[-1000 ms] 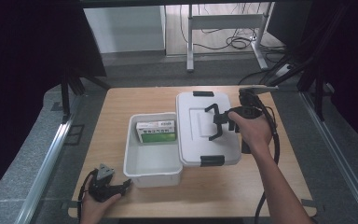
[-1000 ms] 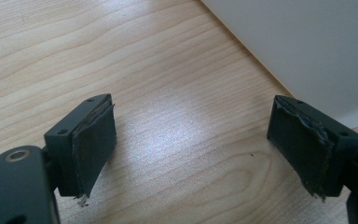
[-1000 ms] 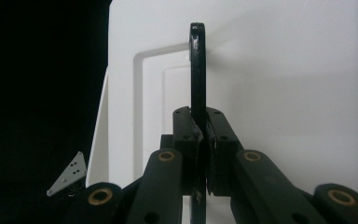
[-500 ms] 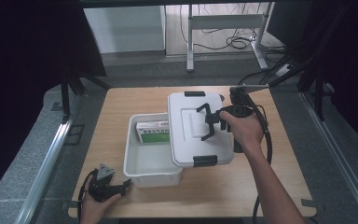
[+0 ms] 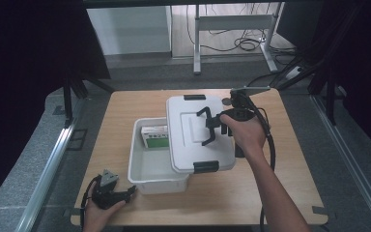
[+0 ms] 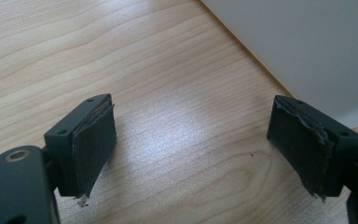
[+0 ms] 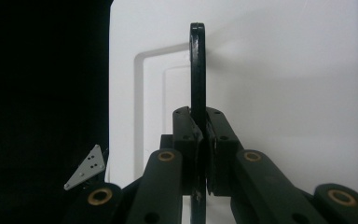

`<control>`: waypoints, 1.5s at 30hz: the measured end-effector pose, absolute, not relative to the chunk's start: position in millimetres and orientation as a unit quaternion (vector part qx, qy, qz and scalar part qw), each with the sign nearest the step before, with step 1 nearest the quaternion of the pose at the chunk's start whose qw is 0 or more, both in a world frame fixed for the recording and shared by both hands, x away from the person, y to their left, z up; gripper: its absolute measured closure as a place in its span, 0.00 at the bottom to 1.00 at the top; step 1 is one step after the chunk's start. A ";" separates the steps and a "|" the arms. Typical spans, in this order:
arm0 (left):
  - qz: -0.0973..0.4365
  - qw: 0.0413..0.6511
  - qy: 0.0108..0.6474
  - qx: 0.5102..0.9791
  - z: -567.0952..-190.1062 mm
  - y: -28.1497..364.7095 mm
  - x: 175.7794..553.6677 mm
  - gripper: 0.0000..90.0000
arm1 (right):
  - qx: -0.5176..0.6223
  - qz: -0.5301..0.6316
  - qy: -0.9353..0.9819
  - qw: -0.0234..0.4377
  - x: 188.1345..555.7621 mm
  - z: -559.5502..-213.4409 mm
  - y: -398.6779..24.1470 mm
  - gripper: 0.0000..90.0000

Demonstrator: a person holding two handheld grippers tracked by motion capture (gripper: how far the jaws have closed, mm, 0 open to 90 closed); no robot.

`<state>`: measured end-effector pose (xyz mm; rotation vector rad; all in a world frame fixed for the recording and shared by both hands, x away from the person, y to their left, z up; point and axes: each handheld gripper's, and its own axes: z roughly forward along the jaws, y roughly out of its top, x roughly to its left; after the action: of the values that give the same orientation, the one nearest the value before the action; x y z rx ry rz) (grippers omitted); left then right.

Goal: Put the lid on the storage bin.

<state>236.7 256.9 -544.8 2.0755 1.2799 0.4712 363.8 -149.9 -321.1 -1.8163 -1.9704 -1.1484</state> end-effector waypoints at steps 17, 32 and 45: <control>0.180 0.323 0.488 0.791 -544.8 256.9 236.7 0.17 | -0.611 -0.392 -0.676 0.125 364.3 -317.3 -126.3 0.94; 0.180 0.324 0.488 0.791 -544.9 256.9 236.7 0.17 | -0.607 -0.384 -0.683 0.131 366.7 -321.7 -100.4 0.94; 0.180 0.324 0.488 0.791 -545.0 256.9 236.7 0.17 | -0.608 -0.367 -0.689 0.144 367.5 -323.2 -74.6 0.94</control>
<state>236.7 256.9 -545.0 2.0738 1.2791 0.4727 367.5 -74.6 -323.2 -1.7528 -1.9872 -1.0568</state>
